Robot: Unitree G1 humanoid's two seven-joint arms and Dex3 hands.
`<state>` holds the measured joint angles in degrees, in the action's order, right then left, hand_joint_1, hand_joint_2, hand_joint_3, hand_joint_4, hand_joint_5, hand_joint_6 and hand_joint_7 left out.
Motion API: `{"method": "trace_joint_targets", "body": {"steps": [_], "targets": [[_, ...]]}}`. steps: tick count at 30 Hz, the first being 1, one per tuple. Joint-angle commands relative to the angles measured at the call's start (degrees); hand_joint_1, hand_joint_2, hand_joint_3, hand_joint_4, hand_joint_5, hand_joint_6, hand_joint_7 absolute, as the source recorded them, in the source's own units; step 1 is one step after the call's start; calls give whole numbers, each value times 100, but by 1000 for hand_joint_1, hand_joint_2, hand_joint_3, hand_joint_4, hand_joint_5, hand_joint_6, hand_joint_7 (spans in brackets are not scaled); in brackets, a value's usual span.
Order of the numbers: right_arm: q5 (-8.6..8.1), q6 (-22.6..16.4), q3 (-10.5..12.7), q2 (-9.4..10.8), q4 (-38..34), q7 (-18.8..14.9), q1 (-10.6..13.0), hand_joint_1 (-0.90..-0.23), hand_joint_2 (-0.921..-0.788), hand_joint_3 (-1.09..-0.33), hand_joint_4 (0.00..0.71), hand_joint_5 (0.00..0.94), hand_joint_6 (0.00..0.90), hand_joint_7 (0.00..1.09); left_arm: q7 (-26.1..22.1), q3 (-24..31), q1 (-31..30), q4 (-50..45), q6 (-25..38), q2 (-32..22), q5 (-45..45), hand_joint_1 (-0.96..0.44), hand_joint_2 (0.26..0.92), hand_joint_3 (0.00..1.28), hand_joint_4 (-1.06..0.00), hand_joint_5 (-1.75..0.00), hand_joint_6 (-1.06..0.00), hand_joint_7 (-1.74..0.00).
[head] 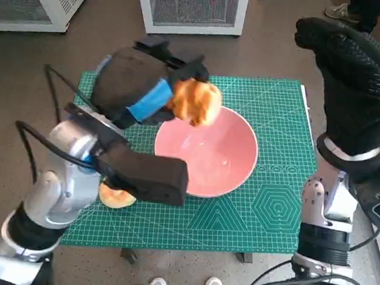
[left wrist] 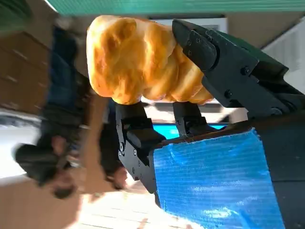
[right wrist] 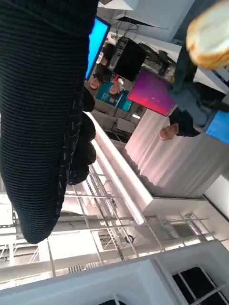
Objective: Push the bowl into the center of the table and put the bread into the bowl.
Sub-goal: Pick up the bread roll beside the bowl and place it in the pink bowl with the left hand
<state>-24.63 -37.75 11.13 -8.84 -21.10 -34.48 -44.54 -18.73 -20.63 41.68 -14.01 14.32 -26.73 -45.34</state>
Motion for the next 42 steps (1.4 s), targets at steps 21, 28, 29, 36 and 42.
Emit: {"method": "trace_joint_targets", "body": {"steps": [21, 28, 29, 36, 42], "targets": [[45, 45, 8, -55, 156, 70, 192, -671, -921, -685, 321, 0, 316, 235, -25, -468, 21, 1216, -358, 628, -345, 2, 677, 496, -732, -1187, -607, -1309], [17, 71, 19, -65, 141, 58, 188, -681, -921, -682, 322, 0, 318, 232, -427, -387, -17, 1059, -181, 616, -268, 3, 559, 799, -557, -1550, -594, -1289], [18, 69, 20, -65, 133, 55, 187, -682, -921, -682, 322, 0, 318, 231, -508, -365, -19, 1035, -128, 633, -238, 4, 662, 626, -561, -1524, -570, -1228], [33, 51, 15, -44, 112, 62, 190, -684, -921, -682, 321, 0, 319, 228, -1346, -300, 6, 863, 793, 907, -76, -90, 781, 187, -342, -493, -293, -639], [39, 51, 14, -38, 126, 77, 199, -680, -921, -682, 321, 0, 320, 225, -1891, -380, 84, 745, 1304, 915, -175, -287, 748, 71, -75, -42, -128, -233]]}}
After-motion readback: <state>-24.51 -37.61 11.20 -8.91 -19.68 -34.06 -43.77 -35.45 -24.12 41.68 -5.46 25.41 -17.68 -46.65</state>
